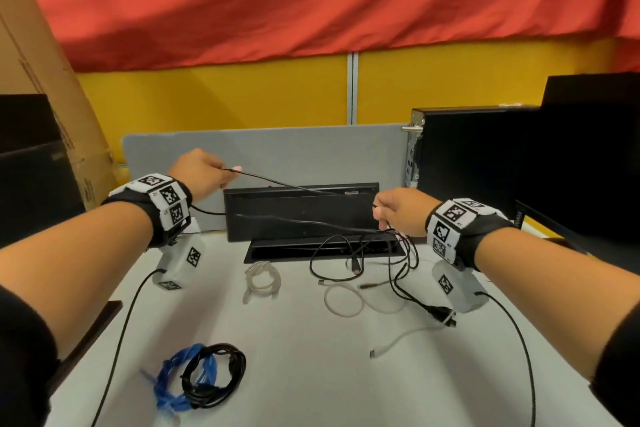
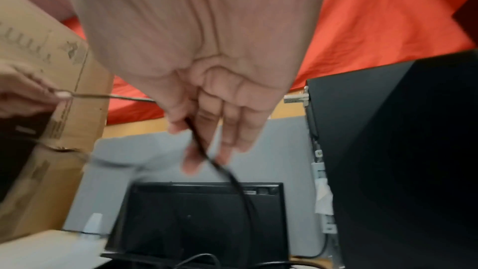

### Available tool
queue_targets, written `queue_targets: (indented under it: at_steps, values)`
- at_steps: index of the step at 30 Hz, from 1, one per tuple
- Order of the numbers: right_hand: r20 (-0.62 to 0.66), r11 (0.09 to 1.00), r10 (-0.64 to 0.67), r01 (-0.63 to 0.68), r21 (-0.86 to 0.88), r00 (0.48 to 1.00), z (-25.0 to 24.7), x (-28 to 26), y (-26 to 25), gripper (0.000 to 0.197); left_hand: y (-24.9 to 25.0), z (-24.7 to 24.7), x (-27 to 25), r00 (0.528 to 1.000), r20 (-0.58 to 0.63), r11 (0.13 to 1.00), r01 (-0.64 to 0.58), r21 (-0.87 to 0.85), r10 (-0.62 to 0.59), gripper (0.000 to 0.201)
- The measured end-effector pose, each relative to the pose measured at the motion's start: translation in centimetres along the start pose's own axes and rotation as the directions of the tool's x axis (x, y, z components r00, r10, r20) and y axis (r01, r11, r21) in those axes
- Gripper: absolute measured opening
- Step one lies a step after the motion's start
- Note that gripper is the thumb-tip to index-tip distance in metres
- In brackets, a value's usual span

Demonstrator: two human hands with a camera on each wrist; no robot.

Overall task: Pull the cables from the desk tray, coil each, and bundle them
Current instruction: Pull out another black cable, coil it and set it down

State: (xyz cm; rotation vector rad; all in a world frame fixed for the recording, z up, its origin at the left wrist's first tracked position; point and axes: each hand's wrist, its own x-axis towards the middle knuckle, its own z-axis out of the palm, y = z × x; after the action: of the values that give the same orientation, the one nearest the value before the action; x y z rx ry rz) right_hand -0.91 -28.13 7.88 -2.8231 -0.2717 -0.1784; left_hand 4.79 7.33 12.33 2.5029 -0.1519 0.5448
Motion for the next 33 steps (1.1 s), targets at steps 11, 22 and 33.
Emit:
queue_targets:
  at_steps: [11,22,33]
  values:
    - [-0.199,0.976,0.14,-0.169,-0.137,0.97,-0.9,-0.2,2.2,0.009,-1.8,-3.1,0.4,0.996,-0.093,0.993,0.023,0.115,-0.012,0.057]
    - [-0.204,0.953,0.304,-0.297,0.063,0.931,0.7,-1.1,2.6,0.004,-2.4,-1.9,0.0,0.994,-0.072,0.995,0.085,0.059,-0.081,0.058]
    - [-0.238,0.686,0.407,-0.123,0.717,0.882,0.5,-2.3,-1.9,0.007,6.4,4.9,-4.1,0.818,0.571,0.973,-0.183,0.141,0.071,0.086]
